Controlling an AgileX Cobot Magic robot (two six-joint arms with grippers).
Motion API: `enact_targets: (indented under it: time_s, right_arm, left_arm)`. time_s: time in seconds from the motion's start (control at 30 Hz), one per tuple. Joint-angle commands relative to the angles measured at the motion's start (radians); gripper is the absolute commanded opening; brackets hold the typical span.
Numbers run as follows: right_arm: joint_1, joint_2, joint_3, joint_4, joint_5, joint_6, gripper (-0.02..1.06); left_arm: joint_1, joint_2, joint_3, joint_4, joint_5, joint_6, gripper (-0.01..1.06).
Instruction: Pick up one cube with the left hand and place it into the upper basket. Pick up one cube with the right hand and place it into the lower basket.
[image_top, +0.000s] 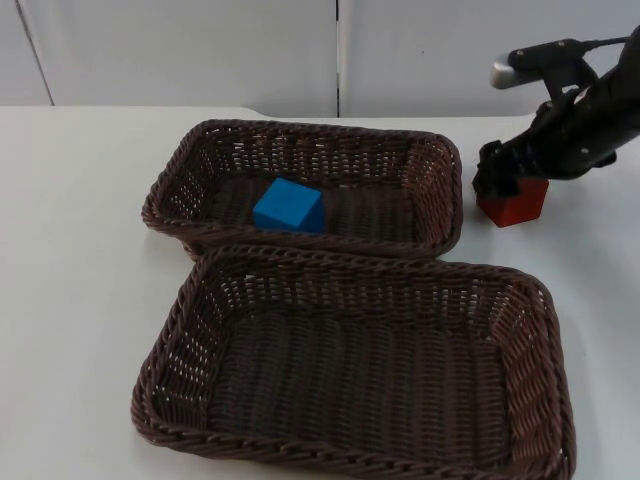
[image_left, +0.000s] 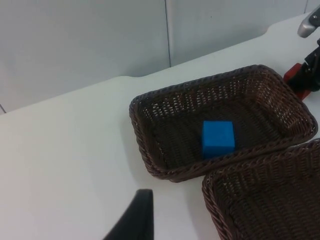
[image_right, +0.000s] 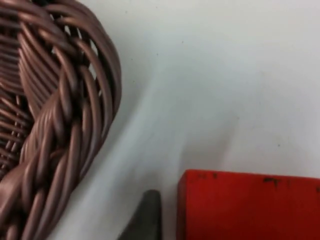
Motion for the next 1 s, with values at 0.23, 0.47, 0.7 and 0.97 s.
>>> enact_targets:
  time_s: [0.23,0.47,0.7,0.97]
  right_arm:
    - [-0.001,-0.011,-0.008,0.025,0.021,-0.002,0.16]
    - [-0.003,-0.105,-0.008,-0.067,0.186,-0.010,0.00]
    - [-0.003,-0.300,-0.008,-0.109,0.423,0.031,0.00]
    - [0.091,-0.474,0.044,-0.108,0.492,0.040,0.00]
  left_arm:
    - [-0.002,-0.005,0.006,0.005,0.000,-0.005,1.05]
    - [-0.002,-0.005,0.006,0.005,0.000,-0.005,1.05]
    - [-0.002,-0.005,0.006,-0.001,0.000,-0.005,1.05]
    - [-0.002,-0.005,0.006,-0.003,0.002,-0.005,1.05]
